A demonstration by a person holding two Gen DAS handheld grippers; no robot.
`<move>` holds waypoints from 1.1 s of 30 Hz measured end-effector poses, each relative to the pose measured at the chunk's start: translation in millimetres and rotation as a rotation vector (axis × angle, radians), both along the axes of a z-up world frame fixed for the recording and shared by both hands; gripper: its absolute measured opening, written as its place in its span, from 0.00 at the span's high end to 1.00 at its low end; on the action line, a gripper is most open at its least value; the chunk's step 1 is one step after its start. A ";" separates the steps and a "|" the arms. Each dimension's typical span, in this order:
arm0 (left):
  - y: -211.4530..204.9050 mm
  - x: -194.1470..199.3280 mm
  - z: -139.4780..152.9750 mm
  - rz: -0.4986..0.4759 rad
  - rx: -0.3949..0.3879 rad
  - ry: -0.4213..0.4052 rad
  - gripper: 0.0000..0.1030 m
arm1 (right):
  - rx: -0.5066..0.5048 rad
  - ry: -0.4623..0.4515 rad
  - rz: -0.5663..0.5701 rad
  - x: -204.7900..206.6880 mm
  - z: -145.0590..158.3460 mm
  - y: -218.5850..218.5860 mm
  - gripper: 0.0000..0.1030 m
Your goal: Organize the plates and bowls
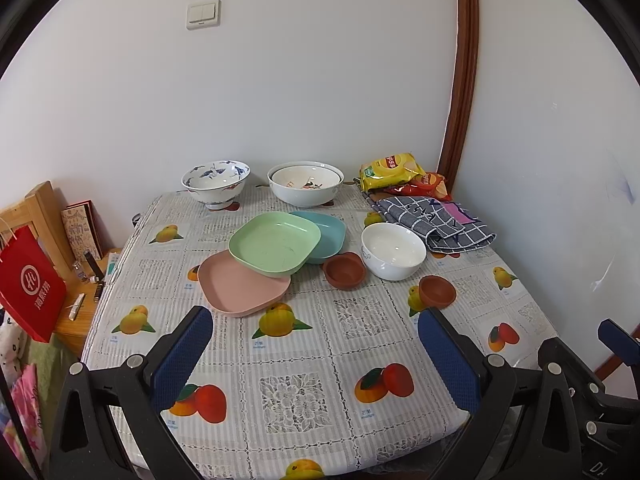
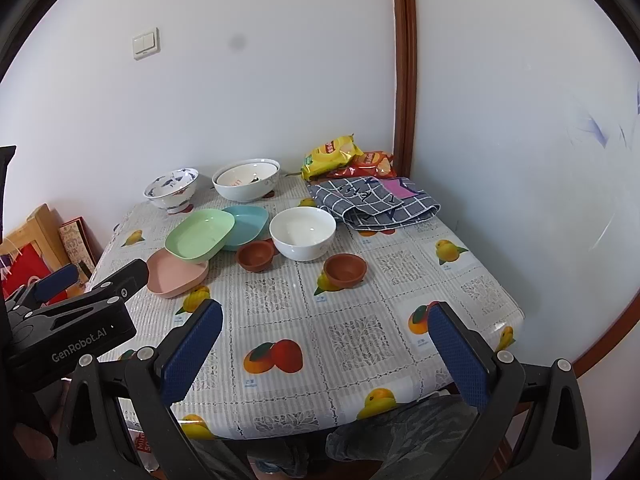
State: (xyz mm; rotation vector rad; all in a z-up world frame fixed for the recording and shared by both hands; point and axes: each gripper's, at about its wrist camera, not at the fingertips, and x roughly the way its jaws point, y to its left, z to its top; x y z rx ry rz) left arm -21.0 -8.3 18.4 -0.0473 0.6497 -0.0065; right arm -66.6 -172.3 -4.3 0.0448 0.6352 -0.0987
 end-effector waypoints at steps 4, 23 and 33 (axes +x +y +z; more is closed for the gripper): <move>-1.7 1.1 -1.0 -0.006 -0.002 0.000 0.00 | -0.002 -0.001 -0.002 0.7 0.4 -0.1 0.01; 0.1 29.6 -11.8 0.000 -0.009 0.036 0.00 | 0.010 -0.009 0.003 18.5 1.7 -1.3 0.01; 14.8 74.9 -25.2 0.021 -0.028 0.105 0.02 | 0.023 0.029 0.050 61.2 -10.4 7.8 0.03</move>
